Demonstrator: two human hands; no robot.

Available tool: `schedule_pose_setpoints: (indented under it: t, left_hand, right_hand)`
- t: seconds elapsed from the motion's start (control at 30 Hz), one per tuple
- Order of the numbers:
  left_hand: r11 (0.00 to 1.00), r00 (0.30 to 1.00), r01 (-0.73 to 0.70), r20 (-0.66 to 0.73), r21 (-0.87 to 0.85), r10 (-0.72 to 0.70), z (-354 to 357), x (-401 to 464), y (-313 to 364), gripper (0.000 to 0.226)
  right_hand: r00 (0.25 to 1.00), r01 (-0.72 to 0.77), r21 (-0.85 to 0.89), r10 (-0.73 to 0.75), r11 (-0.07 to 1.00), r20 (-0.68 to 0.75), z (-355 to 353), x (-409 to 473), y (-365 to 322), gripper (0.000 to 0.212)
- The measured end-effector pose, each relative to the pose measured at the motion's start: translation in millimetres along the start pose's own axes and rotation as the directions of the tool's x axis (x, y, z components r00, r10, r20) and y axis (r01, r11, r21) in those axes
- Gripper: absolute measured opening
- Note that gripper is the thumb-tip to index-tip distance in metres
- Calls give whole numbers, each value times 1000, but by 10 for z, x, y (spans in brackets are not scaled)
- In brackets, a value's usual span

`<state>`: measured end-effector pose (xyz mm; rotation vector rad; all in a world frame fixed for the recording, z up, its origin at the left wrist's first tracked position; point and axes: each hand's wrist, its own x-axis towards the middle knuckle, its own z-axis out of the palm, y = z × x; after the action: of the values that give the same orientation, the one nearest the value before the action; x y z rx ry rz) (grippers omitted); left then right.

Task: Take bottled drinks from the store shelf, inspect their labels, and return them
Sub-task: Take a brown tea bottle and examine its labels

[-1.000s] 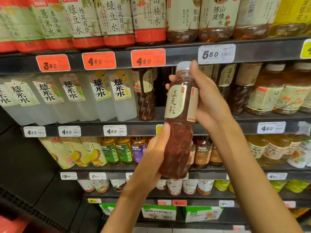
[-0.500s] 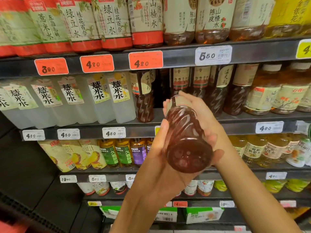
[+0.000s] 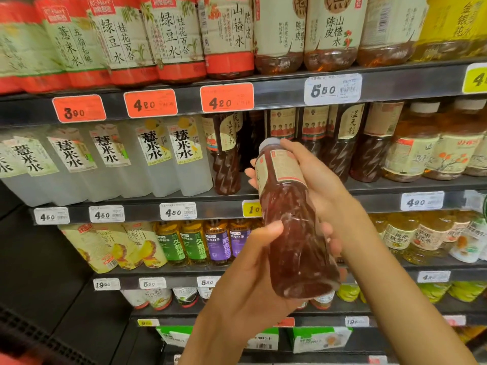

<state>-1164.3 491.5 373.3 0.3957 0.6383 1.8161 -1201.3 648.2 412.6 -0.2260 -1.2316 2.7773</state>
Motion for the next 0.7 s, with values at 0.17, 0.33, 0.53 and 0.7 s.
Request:
schedule_pose_setpoints:
  t: [0.17, 0.33, 0.53, 0.7]
  left_hand:
    - [951, 997, -58, -24, 303, 68, -81, 46, 74, 33]
    - [750, 970, -121, -85, 650, 229, -211, 31, 68, 44]
    - [583, 907, -185, -91, 791, 412, -242, 110, 43, 51]
    - [347, 729, -247, -62, 905, 682, -301, 181, 55, 62]
  right_hand:
    - [971, 225, -79, -217, 971, 99, 57, -91, -154, 46]
    - [849, 525, -216, -491, 823, 194, 100, -179, -170, 37]
    - [789, 614, -413, -512, 672, 339, 107, -268, -157, 37]
    - [767, 638, -397, -496, 660, 407, 120, -387, -72, 61]
